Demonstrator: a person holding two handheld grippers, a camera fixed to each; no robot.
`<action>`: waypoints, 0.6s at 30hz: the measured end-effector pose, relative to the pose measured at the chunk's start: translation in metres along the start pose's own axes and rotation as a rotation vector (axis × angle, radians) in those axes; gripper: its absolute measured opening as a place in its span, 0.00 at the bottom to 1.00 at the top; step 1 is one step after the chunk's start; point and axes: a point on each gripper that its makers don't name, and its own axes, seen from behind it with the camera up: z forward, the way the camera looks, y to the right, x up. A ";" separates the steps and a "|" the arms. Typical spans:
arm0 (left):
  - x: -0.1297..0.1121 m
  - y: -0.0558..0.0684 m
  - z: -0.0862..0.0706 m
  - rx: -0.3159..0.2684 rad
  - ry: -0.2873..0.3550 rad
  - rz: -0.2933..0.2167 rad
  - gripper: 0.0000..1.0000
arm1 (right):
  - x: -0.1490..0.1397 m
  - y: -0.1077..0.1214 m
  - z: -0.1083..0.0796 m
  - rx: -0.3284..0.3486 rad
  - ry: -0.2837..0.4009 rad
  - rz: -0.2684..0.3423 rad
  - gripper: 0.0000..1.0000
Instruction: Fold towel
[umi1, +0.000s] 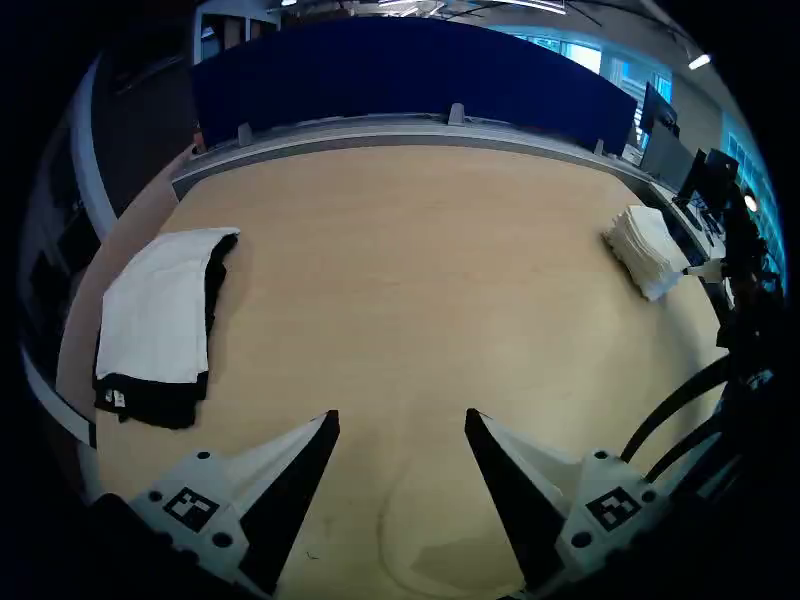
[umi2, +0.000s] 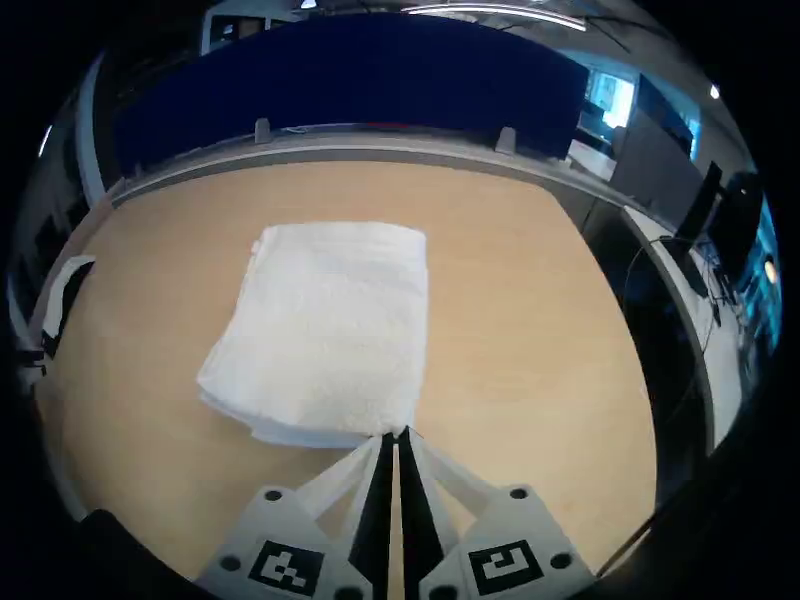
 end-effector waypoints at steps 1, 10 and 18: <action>0.000 0.000 0.000 0.001 0.000 0.001 0.93 | 0.000 0.001 -0.001 -0.005 0.001 0.000 0.09; 0.002 -0.001 0.000 0.001 0.002 0.002 0.93 | 0.006 0.007 -0.004 -0.043 0.019 -0.001 0.23; 0.003 0.000 0.001 -0.001 0.004 0.006 0.93 | 0.000 0.016 -0.002 -0.079 -0.005 -0.015 0.39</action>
